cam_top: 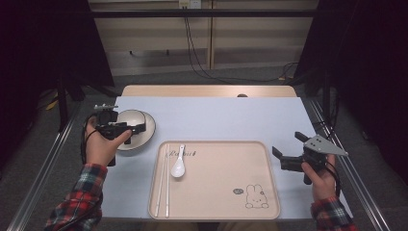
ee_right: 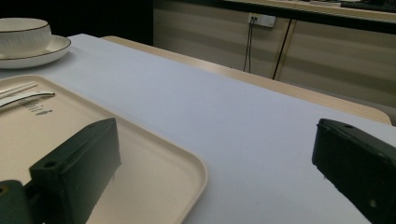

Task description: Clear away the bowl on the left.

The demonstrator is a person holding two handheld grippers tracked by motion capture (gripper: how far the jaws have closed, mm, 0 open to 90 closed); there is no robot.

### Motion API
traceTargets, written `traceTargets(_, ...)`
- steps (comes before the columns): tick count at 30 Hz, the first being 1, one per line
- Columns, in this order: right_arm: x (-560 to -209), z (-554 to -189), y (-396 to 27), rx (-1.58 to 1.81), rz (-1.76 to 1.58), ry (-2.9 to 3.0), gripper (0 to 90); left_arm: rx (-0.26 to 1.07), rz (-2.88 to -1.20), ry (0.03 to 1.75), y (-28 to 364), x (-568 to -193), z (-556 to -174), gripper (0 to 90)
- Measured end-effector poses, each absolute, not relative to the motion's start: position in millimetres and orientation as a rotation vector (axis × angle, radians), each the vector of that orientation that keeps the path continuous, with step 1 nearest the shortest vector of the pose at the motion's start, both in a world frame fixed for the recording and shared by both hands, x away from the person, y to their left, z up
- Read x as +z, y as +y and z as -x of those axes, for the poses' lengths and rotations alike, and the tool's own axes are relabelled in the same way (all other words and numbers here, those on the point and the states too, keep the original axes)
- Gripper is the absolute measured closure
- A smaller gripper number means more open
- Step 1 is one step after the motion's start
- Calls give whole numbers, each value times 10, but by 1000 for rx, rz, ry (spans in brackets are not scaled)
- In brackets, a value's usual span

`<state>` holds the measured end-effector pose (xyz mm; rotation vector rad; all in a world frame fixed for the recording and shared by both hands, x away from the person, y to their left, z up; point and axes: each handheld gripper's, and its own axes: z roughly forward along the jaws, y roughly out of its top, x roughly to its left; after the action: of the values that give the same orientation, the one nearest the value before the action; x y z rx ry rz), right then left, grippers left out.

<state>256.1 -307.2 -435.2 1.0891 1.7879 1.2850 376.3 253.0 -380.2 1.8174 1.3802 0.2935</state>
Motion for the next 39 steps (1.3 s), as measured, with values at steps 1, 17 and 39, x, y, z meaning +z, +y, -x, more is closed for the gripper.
traceTargets(1,-4352,-2560,-3072,1285,-1089,1788,6,297,-1817,1383,2544,-3796,-3765,170)
traceTargets(17,-4355,-2561,-3072,1280,-1089,1789,6,330,-1785,1469,2786,-3833,-3800,160)
traceTargets(39,-4354,-2557,-3081,1275,-1094,1785,6,387,-1726,1612,3053,-4074,-3906,160)
